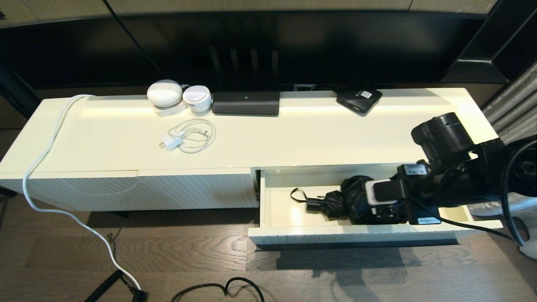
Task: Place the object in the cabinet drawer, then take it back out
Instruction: Take the umbrella out of the drawer and put it on the table
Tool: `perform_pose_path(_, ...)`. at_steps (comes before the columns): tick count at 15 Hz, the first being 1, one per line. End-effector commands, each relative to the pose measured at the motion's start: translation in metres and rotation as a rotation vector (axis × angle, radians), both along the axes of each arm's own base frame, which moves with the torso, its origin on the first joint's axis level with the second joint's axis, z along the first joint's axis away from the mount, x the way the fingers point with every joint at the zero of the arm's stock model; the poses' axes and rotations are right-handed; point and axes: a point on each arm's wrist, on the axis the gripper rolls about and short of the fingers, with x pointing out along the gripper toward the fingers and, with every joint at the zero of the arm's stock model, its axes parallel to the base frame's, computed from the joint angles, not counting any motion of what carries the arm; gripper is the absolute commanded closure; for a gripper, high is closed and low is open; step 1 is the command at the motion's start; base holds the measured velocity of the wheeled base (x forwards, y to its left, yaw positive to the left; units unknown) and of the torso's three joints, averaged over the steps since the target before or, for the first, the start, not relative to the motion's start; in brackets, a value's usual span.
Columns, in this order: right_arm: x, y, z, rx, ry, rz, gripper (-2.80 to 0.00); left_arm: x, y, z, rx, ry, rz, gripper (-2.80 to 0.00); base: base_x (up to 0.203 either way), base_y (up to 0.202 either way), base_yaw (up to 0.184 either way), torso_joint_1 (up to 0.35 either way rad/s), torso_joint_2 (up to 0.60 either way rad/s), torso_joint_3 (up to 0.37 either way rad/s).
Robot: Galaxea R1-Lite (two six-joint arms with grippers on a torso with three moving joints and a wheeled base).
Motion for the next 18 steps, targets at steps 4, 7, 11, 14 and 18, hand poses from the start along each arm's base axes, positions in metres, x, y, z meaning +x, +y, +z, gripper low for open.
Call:
perform_pose_path(4,0.025,0.005,-0.022,-0.020,0.063,-0.003,-2.80,0.000,0.000,0.000,-0.001,0.002,0.001,0.00,0.000,0.000,0.000,0.000,0.00,0.000)
perform_pose_path(7,0.035,0.005,-0.028,-0.018,0.075,-0.008,-2.80,0.000,0.000,0.000,-0.001,0.000,0.001,0.00,0.000,0.000,0.000,0.000,0.00,0.000)
perform_pose_path(11,0.046,0.003,-0.038,-0.013,0.094,-0.017,-2.80,0.000,0.000,0.000,-0.001,0.001,0.001,0.00,0.000,0.000,0.000,0.000,0.00,0.000)
perform_pose_path(14,0.054,0.001,-0.047,-0.005,0.110,-0.019,-2.80,0.000,0.000,0.000,-0.001,0.000,0.001,0.00,0.000,0.000,0.000,0.000,0.00,0.000)
perform_pose_path(18,0.064,-0.001,-0.055,0.001,0.126,-0.028,-2.80,0.000,0.000,0.000,-0.001,0.000,0.000,0.00,0.000,0.000,0.000,0.000,0.00,0.000)
